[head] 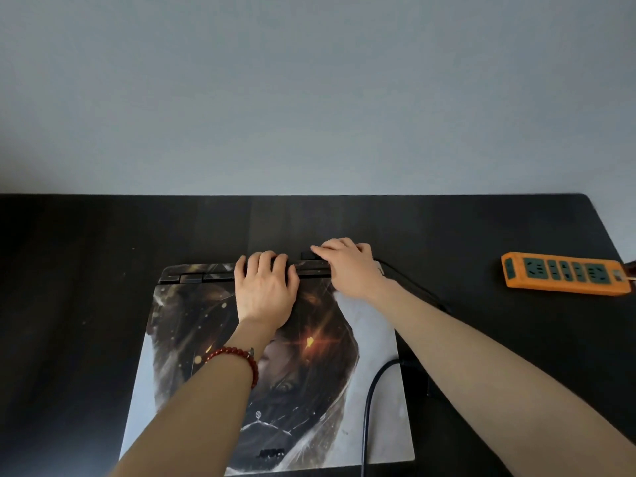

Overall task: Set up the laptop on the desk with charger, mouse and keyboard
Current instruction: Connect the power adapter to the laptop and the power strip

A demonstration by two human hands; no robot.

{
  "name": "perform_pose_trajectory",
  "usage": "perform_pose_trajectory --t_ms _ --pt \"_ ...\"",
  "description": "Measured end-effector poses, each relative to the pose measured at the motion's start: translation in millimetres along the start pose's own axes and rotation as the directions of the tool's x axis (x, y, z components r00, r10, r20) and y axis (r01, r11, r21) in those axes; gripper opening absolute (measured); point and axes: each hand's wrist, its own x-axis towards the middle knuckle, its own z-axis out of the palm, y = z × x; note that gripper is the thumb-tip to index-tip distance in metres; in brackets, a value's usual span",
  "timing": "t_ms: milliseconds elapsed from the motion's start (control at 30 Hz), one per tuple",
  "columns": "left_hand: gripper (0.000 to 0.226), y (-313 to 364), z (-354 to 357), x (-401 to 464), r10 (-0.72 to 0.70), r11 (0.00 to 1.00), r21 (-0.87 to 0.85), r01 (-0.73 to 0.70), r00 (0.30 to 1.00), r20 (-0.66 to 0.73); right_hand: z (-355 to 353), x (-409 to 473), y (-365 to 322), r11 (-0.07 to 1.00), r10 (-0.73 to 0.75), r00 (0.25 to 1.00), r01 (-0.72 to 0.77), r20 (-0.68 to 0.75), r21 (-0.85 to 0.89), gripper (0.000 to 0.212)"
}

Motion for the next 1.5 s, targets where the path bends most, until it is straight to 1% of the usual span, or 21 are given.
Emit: perform_pose_trajectory --t_ms 67,167,233,367,500,600,667,733,800,833,900,933,967,1000,1033,1100,1167,1233,1333,1433,1500 --pt "0.036 4.7 -3.0 -4.6 -0.089 0.995 -0.036 0.089 0.996 -0.007 -2.9 -31.9 2.2 0.997 0.055 0.991 -0.048 -0.124 0.060 0.051" --pt "0.046 8.3 -10.4 -25.5 -0.198 0.965 -0.164 0.204 0.979 0.056 -11.0 -97.0 6.7 0.960 0.206 0.911 -0.117 -0.358 0.255 0.042" --pt "0.048 11.9 -15.5 -53.4 -0.180 0.946 -0.260 0.195 0.980 0.083 -13.1 -146.3 9.8 0.925 0.303 0.845 -0.148 -0.441 0.351 0.039" --pt "0.046 30.4 -32.4 -134.8 -0.081 0.920 -0.371 0.129 0.986 0.143 1.4 -258.8 10.6 0.871 0.448 0.759 -0.252 -0.472 0.421 0.036" --pt "0.048 49.2 -42.1 -209.2 0.121 0.906 -0.422 -0.019 0.969 0.217 41.8 -359.0 7.0 0.785 0.608 0.693 -0.450 -0.389 0.425 0.037" --pt "0.054 62.9 -43.7 -259.9 0.291 0.892 -0.419 -0.169 0.924 0.248 81.7 -422.1 2.4 0.635 0.756 0.622 -0.624 -0.204 0.455 0.044" --pt "0.059 70.7 -45.8 -292.2 0.321 0.881 -0.443 -0.166 0.898 0.302 108.8 -454.3 -5.5 0.491 0.845 0.534 -0.740 -0.044 0.460 0.053" --pt "0.066 78.0 -46.6 -320.3 0.285 0.875 -0.480 -0.066 0.872 0.399 134.5 -472.4 -15.4 0.405 0.866 0.492 -0.793 0.086 0.456 0.058" --pt "0.073 86.0 -44.4 -336.6 0.207 0.851 -0.517 0.092 0.846 0.492 152.0 -475.6 -22.0 0.375 0.851 0.501 -0.789 0.157 0.486 0.051" --pt "0.075 91.5 -44.2 -338.4 0.159 0.810 -0.552 0.196 0.833 0.529 155.8 -472.8 -23.6 0.364 0.844 0.508 -0.778 0.172 0.511 0.040" --pt "0.078 106.5 -44.8 -331.2 0.054 0.636 -0.624 0.454 0.781 0.623 156.1 -466.6 -24.4 0.340 0.847 0.509 -0.741 0.154 0.579 0.012" --pt "0.079 116.1 -45.9 -326.2 -0.003 0.532 -0.615 0.581 0.728 0.685 154.3 -468.1 -24.4 0.338 0.854 0.507 -0.711 0.116 0.617 0.008" --pt "0.074 123.9 -46.2 -319.8 -0.045 0.427 -0.584 0.690 0.661 0.749 152.6 -470.8 -23.7 0.345 0.865 0.498 -0.681 0.064 0.646 0.012" --pt "0.061 130.5 -45.5 -313.4 -0.063 0.342 -0.544 0.766 0.596 0.801 149.4 -475.9 -22.4 0.349 0.878 0.479 -0.659 0.014 0.666 0.014" --pt "0.041 137.1 -44.7 -308.5 -0.054 0.328 -0.517 0.791 0.562 0.825 144.6 -483.4 -19.8 0.358 0.889 0.455 -0.639 -0.041 0.681 0.015" --pt "0.008 147.5 -47.3 -303.3 -0.030 0.407 -0.476 0.779 0.532 0.846 129.0 -498.3 -10.0 0.384 0.900 0.420 -0.631 -0.119 0.674 0.024" --pt "0.012 159.6 -51.9 -300.8 -0.002 0.454 -0.452 0.768 0.508 0.861 102.4 -511.6 2.2 0.410 0.902 0.393 -0.651 -0.177 0.639 0.031" --pt "0.015 172.6 -58.9 -296.1 0.010 0.450 -0.442 0.776 0.491 0.871 68.7 -515.9 12.6 0.465 0.885 0.378 -0.666 -0.273 0.584 0.033" --pt "0.023 199.8 -80.1 -283.5 0.037 0.351 -0.484 0.802 0.505 0.863 11.5 -516.5 21.2 0.550 0.829 0.362 -0.666 -0.426 0.503 0.028" --pt "0.020 225.9 -105.6 -268.8 0.063 0.275 -0.483 0.831 0.486 0.872 -36.5 -504.1 26.9 0.609 0.763 0.353 -0.672 -0.542 0.421 0.024" --pt "0.017 242.6 -124.0 -261.6 0.113 0.175 -0.477 0.861 0.463 0.879 -65.3 -491.7 30.2 0.650 0.732 0.363 -0.624 -0.576 0.433 0.024"
